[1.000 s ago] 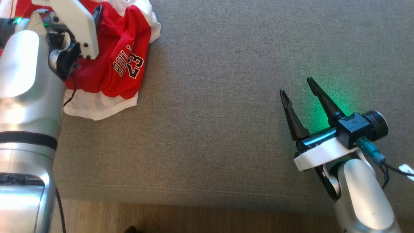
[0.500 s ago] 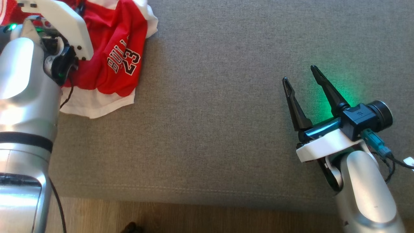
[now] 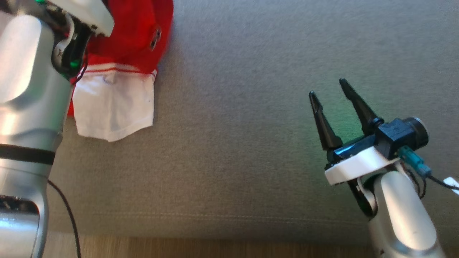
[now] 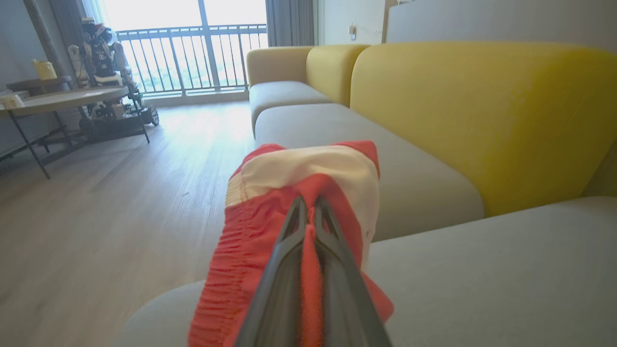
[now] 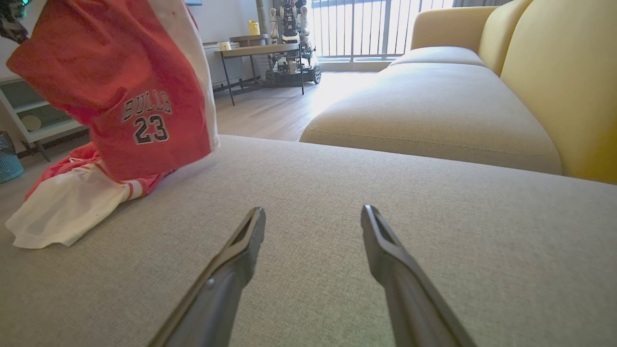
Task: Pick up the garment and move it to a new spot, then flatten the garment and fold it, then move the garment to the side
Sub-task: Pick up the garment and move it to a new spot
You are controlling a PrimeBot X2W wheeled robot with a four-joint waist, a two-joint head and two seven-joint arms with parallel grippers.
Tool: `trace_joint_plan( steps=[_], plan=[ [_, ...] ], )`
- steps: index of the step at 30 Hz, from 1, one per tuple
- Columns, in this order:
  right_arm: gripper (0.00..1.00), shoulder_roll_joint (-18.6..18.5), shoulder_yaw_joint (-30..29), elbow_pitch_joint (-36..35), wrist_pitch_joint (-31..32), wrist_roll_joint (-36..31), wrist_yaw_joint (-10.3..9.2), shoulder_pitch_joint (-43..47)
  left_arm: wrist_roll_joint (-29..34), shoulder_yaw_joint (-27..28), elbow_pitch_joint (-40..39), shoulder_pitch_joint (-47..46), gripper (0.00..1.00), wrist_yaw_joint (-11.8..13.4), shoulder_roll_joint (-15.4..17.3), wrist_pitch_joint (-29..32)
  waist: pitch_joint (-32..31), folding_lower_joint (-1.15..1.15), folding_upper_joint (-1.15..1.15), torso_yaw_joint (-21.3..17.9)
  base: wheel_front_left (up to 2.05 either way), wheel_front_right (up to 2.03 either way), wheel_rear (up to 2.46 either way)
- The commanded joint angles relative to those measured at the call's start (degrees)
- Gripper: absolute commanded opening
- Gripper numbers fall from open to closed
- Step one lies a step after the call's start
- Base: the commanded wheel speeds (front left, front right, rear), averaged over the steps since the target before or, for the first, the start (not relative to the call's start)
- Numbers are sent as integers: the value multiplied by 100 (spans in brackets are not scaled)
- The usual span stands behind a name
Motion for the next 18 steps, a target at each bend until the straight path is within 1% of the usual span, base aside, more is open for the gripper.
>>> trace_joint_plan(
  steps=[1,4,6,7,8,9,12,18],
  plan=[
    [100,16,176,-164,-54,102,-1,134,-109,133,-383,-366,0,6,314,-108,-290,0,0,-250,0,0,0],
    [100,16,243,-245,-54,267,-1,156,-309,85,-773,-393,0,6,278,-90,-470,0,0,-558,0,0,0],
    [100,16,298,-349,-54,390,-1,156,-382,60,-1000,-384,0,6,277,-34,-562,0,0,-840,0,0,0],
    [100,16,298,-349,-54,390,-1,156,-382,60,-1000,-384,0,6,277,-34,-562,0,0,-840,0,0,0],
    [100,16,324,-468,-54,485,-1,166,-421,29,-1206,-353,0,17,252,47,-621,0,0,-1142,0,0,0],
    [100,16,324,-468,-54,485,-1,166,-421,29,-1206,-353,0,17,252,47,-621,0,0,-1142,0,0,0],
    [100,16,311,-691,-54,613,-1,169,-437,-25,-1501,-282,0,95,195,149,-631,0,0,-1647,0,0,0],
    [100,16,235,-1057,-54,772,-1,189,-368,-204,-1852,-15,0,367,28,280,-444,0,0,-2635,0,0,0]
  ],
)
